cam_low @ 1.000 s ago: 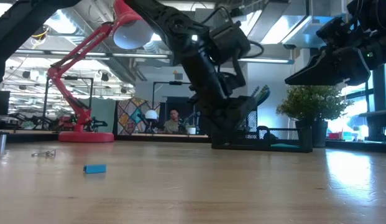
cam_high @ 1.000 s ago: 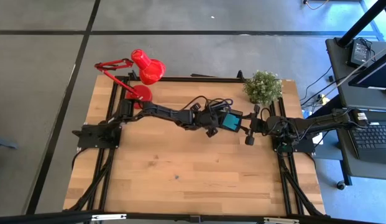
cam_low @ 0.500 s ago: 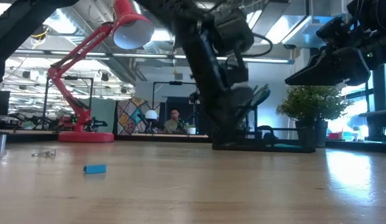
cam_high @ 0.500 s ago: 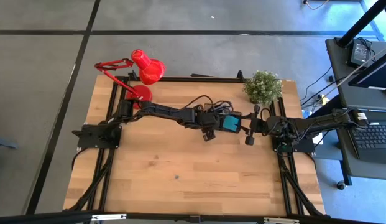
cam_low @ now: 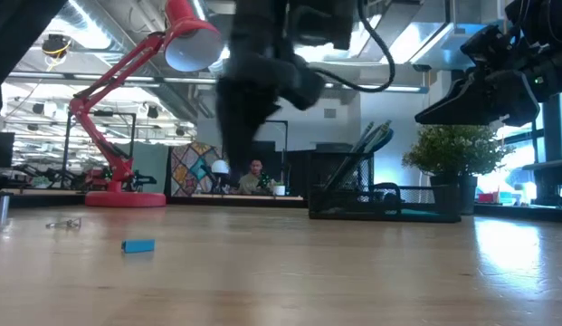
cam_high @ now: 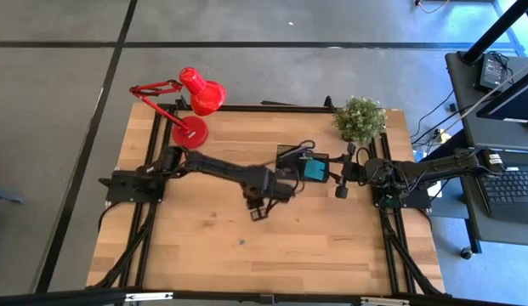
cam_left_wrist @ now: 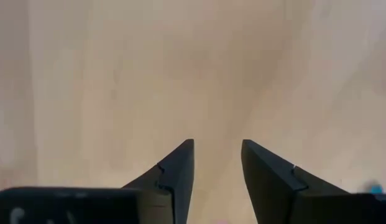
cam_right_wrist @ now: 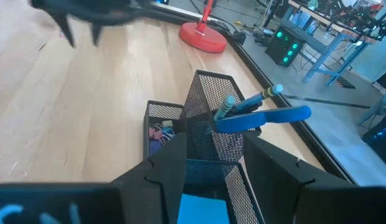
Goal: Pick and place office supplies into organizer
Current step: Put the pink binder clip into the black desk organizer
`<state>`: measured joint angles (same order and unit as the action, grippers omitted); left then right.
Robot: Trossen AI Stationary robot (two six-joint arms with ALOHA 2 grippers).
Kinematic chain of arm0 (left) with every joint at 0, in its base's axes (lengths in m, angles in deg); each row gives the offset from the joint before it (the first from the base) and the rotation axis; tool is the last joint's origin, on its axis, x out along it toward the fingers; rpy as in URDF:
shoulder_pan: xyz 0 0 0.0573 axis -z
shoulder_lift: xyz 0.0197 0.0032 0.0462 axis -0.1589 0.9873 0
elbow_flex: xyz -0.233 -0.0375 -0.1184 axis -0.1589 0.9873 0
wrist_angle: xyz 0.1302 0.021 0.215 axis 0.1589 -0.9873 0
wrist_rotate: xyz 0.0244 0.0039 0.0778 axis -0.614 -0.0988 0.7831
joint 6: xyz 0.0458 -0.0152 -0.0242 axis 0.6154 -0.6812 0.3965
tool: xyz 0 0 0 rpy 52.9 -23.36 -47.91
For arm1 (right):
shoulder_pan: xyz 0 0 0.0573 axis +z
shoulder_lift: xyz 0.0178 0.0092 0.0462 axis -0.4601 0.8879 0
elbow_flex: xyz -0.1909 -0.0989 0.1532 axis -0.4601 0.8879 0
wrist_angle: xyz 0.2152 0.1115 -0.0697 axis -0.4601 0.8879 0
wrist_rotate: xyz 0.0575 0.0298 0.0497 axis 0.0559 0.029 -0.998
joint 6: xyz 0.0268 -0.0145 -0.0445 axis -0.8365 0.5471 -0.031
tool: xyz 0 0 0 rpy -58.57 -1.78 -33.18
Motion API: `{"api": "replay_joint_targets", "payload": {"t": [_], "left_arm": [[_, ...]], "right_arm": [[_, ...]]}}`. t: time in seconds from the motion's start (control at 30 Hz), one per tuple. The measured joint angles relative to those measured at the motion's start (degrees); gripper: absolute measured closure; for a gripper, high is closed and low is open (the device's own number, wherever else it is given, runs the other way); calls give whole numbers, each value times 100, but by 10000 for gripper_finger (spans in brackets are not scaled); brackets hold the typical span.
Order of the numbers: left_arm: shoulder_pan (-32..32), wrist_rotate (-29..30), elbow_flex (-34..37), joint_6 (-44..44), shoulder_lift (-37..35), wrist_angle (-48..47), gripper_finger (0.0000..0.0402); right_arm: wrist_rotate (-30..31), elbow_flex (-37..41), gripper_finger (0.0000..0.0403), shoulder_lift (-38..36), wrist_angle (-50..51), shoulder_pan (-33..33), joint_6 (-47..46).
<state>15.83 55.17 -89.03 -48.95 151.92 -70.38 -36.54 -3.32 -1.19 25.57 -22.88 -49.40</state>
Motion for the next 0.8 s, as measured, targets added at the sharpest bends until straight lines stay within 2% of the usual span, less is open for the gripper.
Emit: {"api": "replay_joint_targets", "payload": {"t": [0.1,0.27,0.43,0.8], "left_arm": [[308,-37,0,-663,0,-432,274],[575,-492,1,-1675,0,-997,274],[729,-590,211,-1879,2,-891,274],[865,-643,1121,-1687,4,-760,274]], "right_arm": [[0,0,241,0,0,0,0],[0,0,241,0,0,0,2],[0,0,241,0,-12,0,17],[0,0,241,-2,-462,0,2]]}}
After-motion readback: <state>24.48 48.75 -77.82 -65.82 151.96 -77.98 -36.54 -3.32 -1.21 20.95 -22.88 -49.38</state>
